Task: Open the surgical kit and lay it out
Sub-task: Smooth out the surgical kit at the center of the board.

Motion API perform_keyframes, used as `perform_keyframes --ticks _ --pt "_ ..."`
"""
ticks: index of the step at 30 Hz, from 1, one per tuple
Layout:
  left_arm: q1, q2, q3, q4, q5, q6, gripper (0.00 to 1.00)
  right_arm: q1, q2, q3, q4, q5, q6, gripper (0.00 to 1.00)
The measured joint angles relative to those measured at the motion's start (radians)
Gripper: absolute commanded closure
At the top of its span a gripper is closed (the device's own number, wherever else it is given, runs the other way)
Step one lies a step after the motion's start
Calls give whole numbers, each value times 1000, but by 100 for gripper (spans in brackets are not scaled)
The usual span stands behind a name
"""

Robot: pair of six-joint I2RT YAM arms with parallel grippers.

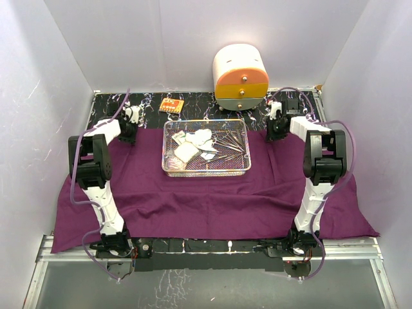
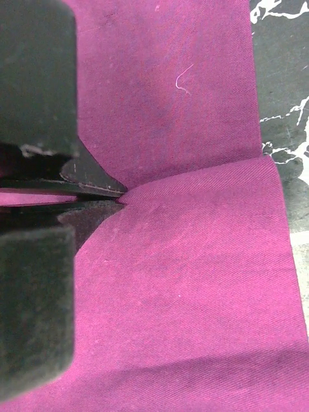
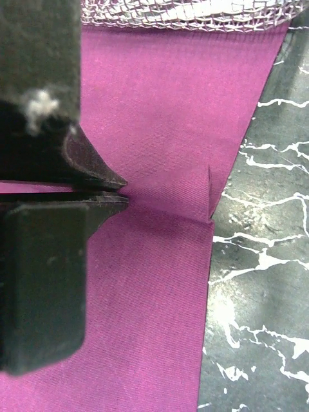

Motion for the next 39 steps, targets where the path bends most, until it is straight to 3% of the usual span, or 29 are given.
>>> perform_keyframes --ticks 11,39 --pt "8 74 118 -71 -11 -11 100 14 85 135 -42 88 8 100" --pt "30 319 489 -117 43 -39 100 11 320 493 -83 95 79 100"
